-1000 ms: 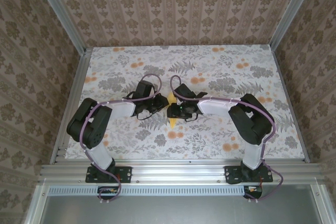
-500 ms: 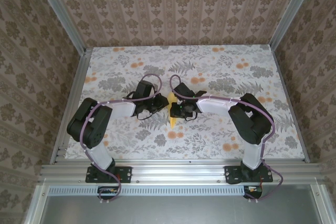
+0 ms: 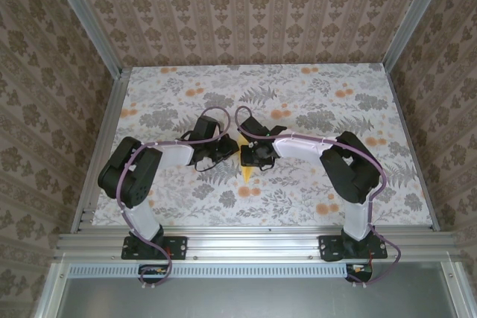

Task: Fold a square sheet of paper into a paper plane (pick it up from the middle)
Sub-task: Move a paper plane to the center of the table.

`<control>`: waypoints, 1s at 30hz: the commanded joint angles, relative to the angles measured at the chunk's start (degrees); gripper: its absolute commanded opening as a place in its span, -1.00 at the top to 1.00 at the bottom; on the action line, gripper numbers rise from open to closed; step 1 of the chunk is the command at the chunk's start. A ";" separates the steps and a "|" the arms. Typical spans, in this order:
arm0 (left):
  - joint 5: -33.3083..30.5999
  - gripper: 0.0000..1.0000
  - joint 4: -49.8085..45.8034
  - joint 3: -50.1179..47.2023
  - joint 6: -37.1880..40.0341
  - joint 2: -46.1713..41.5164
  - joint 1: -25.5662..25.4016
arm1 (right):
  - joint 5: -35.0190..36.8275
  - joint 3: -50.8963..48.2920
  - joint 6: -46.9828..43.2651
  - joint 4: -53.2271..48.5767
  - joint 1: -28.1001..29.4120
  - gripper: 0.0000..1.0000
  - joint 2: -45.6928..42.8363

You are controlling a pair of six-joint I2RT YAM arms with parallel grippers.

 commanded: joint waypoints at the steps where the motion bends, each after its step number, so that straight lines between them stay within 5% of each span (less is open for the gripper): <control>1: -0.78 0.75 -0.04 -1.14 1.25 0.61 0.33 | 3.60 2.52 0.89 -4.91 0.74 0.52 1.67; 24: -2.58 0.73 -1.39 -1.88 1.12 0.67 0.67 | 10.12 12.34 3.88 -16.54 4.11 0.65 9.91; 30: -3.37 0.64 -2.80 -2.77 1.59 -1.53 1.91 | 13.10 13.97 3.49 -18.76 4.21 0.94 9.36</control>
